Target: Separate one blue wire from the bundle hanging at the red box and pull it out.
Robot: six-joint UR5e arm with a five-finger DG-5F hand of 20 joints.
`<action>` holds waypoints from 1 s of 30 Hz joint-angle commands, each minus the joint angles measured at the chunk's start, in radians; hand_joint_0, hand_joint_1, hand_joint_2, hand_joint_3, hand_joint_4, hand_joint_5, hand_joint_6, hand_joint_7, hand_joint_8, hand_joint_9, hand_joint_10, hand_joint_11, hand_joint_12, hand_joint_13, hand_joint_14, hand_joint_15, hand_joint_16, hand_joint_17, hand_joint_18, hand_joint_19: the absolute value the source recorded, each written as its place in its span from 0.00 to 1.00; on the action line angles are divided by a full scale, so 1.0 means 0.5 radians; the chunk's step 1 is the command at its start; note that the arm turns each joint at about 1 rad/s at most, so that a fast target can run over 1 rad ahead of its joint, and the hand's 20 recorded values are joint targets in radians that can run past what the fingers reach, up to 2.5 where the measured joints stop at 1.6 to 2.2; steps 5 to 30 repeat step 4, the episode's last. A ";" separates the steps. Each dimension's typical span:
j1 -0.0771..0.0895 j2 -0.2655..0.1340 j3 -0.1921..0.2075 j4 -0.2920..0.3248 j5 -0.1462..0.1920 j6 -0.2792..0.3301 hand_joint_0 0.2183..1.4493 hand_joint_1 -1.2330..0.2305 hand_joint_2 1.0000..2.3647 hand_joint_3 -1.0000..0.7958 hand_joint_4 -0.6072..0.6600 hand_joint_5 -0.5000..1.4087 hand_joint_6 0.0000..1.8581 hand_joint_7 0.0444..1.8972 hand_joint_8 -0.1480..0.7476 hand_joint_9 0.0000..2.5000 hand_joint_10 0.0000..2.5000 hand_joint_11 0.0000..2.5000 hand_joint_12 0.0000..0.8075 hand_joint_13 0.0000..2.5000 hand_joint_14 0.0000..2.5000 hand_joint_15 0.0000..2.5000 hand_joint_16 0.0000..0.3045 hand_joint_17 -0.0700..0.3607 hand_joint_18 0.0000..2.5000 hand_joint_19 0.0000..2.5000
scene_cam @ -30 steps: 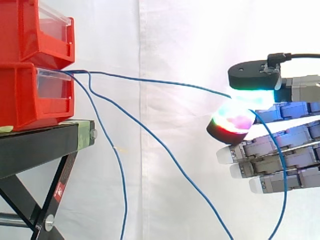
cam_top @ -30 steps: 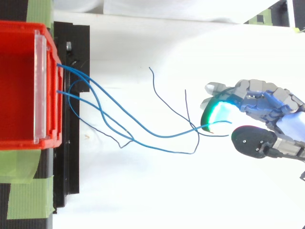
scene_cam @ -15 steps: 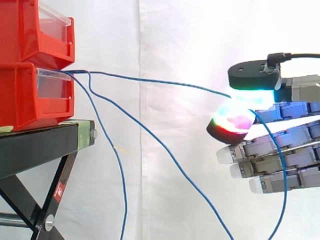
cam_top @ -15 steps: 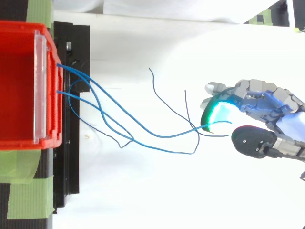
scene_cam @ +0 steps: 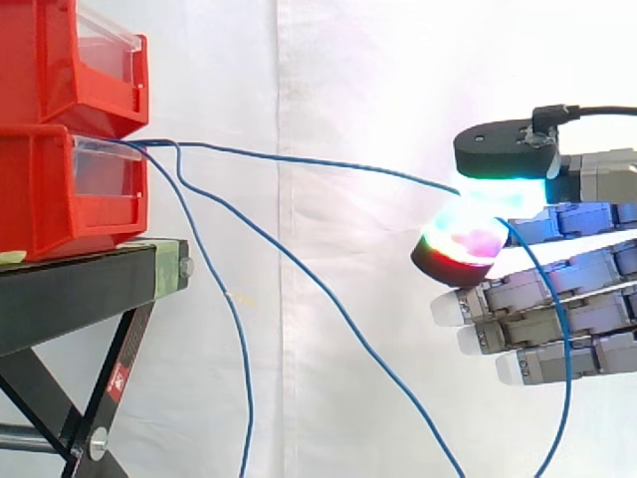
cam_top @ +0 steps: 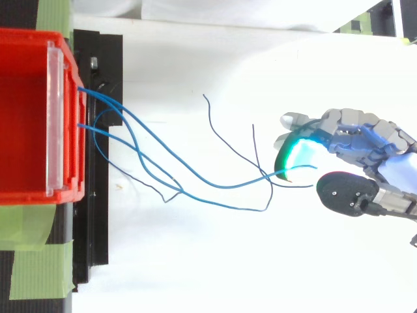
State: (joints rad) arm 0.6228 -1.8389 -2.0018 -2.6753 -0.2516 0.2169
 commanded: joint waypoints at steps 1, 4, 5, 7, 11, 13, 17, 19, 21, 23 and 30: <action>0.000 -0.001 0.000 0.000 0.000 0.002 0.30 0.30 0.02 0.56 0.46 0.19 0.41 0.64 0.41 0.19 0.00 0.15 0.41 0.06 0.00 0.07 0.17 0.43 0.04 0.09; 0.000 -0.001 0.000 0.000 0.000 -0.001 0.30 0.30 0.02 0.56 0.46 0.19 0.41 0.64 0.42 0.19 0.00 0.15 0.41 0.06 0.00 0.07 0.17 0.43 0.04 0.09; 0.000 -0.001 0.000 0.000 0.000 -0.001 0.30 0.30 0.02 0.56 0.46 0.19 0.41 0.64 0.42 0.19 0.00 0.15 0.41 0.06 0.00 0.07 0.17 0.43 0.04 0.09; 0.000 -0.001 0.000 0.000 0.000 -0.001 0.30 0.30 0.02 0.56 0.46 0.19 0.41 0.64 0.42 0.19 0.00 0.15 0.41 0.06 0.00 0.07 0.17 0.43 0.04 0.09; 0.000 -0.001 0.000 0.000 0.000 -0.001 0.30 0.30 0.02 0.56 0.46 0.19 0.41 0.64 0.42 0.19 0.00 0.15 0.41 0.06 0.00 0.07 0.17 0.43 0.04 0.09; 0.000 -0.001 0.000 0.000 0.000 -0.001 0.30 0.30 0.02 0.56 0.46 0.19 0.41 0.64 0.42 0.19 0.00 0.15 0.41 0.06 0.00 0.07 0.17 0.43 0.04 0.09; 0.000 -0.001 0.000 0.000 0.000 -0.001 0.30 0.30 0.02 0.56 0.46 0.19 0.41 0.64 0.42 0.19 0.00 0.15 0.41 0.06 0.00 0.07 0.17 0.43 0.04 0.09; 0.000 -0.001 0.000 0.000 0.000 -0.001 0.30 0.30 0.02 0.56 0.46 0.19 0.41 0.64 0.42 0.19 0.00 0.15 0.41 0.06 0.00 0.07 0.17 0.43 0.04 0.09; 0.000 -0.001 0.000 0.000 0.000 -0.001 0.30 0.30 0.02 0.56 0.46 0.19 0.41 0.64 0.42 0.19 0.00 0.15 0.41 0.06 0.00 0.07 0.17 0.43 0.04 0.09; 0.000 -0.001 0.000 0.000 0.000 -0.001 0.30 0.30 0.02 0.56 0.46 0.19 0.41 0.64 0.42 0.19 0.00 0.15 0.41 0.06 0.00 0.07 0.17 0.43 0.04 0.09; 0.000 -0.001 0.000 0.000 0.000 -0.001 0.30 0.30 0.02 0.56 0.46 0.19 0.41 0.64 0.42 0.19 0.00 0.15 0.41 0.06 0.00 0.07 0.17 0.43 0.04 0.09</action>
